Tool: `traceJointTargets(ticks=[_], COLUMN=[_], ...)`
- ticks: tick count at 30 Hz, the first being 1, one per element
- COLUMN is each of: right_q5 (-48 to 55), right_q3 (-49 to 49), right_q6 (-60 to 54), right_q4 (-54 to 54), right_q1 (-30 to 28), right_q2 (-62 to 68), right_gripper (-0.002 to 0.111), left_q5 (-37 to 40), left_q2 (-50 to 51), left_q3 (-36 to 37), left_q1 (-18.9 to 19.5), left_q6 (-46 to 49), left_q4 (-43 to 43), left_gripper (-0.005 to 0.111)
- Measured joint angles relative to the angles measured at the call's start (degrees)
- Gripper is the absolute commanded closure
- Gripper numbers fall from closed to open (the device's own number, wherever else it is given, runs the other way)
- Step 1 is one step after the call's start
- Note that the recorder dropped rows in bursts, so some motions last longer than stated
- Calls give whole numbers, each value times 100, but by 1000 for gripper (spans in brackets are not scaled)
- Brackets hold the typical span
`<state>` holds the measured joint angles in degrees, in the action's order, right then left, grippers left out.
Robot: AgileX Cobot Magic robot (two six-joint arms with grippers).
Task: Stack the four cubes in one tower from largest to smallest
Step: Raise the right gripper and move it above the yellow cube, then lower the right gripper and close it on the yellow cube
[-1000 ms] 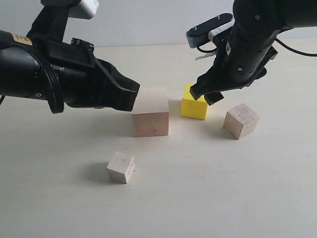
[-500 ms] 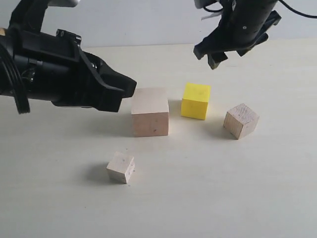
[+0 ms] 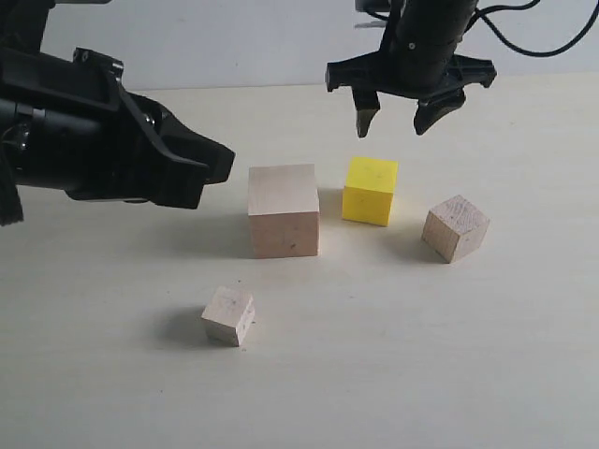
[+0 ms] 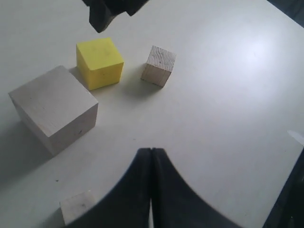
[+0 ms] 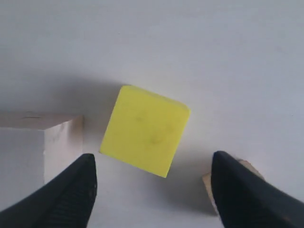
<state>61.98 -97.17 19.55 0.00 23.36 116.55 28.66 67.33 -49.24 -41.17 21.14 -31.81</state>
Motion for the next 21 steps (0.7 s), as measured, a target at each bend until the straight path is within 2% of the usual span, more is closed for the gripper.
traceJointTargets(ticks=[9, 13, 21], right_q5=[128, 128, 140], right_q3=[-9, -112, -411], right_q6=[409, 417, 754], right_q4=[0, 0, 46], right_q1=[0, 0, 0], right_q2=[398, 398, 398], right_gripper=[43, 36, 35], left_q5=[139, 178, 275], left_q2=[-103, -103, -103], left_q3=[0, 0, 0], left_q1=[0, 0, 0], left_q6=[-27, -27, -388], left_q4=[318, 556, 1217], left_gripper=[107, 107, 107])
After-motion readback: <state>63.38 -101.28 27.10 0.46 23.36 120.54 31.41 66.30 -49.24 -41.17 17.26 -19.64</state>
